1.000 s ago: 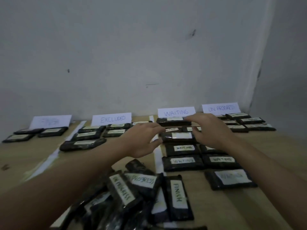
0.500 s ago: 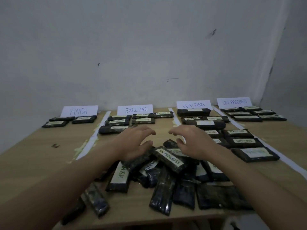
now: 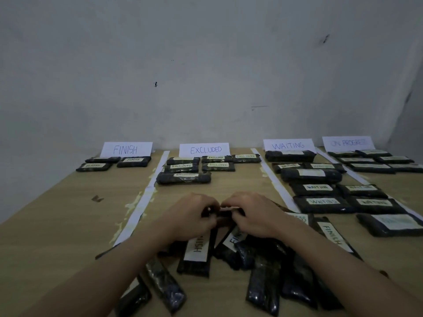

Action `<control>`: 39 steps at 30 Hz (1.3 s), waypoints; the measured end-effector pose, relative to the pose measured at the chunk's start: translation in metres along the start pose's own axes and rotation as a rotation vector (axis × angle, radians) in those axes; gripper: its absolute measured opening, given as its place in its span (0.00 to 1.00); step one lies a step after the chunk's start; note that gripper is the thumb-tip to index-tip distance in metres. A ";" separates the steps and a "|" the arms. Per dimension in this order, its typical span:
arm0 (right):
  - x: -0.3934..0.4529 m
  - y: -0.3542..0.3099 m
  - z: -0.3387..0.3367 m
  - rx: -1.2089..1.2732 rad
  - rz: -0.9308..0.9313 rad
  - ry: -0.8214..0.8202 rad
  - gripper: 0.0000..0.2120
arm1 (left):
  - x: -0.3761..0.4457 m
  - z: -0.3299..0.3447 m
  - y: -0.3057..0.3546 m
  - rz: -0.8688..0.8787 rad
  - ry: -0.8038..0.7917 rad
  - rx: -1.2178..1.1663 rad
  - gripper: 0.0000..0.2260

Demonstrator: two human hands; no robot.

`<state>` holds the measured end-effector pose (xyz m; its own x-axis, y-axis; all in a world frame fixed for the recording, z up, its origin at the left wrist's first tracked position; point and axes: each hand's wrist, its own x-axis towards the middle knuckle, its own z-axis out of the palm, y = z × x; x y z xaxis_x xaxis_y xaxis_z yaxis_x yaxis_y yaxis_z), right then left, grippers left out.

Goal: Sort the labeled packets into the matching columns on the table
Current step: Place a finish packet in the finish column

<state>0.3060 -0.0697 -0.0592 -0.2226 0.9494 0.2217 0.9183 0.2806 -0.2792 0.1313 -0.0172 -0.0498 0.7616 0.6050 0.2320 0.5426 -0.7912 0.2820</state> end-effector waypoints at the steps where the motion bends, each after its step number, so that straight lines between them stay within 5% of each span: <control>1: 0.003 0.002 0.000 0.056 0.010 0.017 0.15 | 0.002 -0.002 -0.004 -0.016 0.065 -0.037 0.11; 8: 0.033 0.014 -0.012 0.772 0.259 0.335 0.12 | 0.025 -0.022 -0.032 -0.291 0.433 -0.631 0.05; 17: 0.060 0.024 -0.029 1.115 0.333 0.406 0.08 | 0.042 -0.019 -0.045 -0.480 0.388 -1.130 0.10; 19: 0.064 0.026 -0.027 1.044 0.319 0.417 0.07 | 0.043 -0.019 -0.047 -0.478 0.386 -1.109 0.10; 22: 0.070 0.020 -0.024 0.579 0.194 0.397 0.10 | 0.042 -0.023 -0.054 -0.482 0.410 -0.999 0.09; 27: 0.094 -0.011 -0.018 -0.112 -0.205 0.225 0.30 | 0.025 -0.041 -0.074 -0.515 0.469 -1.040 0.09; 36: 0.177 -0.081 0.026 -0.189 -0.422 0.095 0.29 | -0.038 -0.063 -0.157 -0.678 0.651 -1.062 0.10; 39: 0.209 -0.099 0.050 -0.162 -0.413 0.058 0.28 | -0.067 -0.059 -0.194 -0.742 0.653 -0.886 0.11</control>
<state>0.1521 0.1078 -0.0319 -0.5668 0.7518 0.3369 0.7968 0.6042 -0.0077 -0.0458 0.1009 -0.0648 -0.0578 0.9941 0.0920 0.1507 -0.0824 0.9851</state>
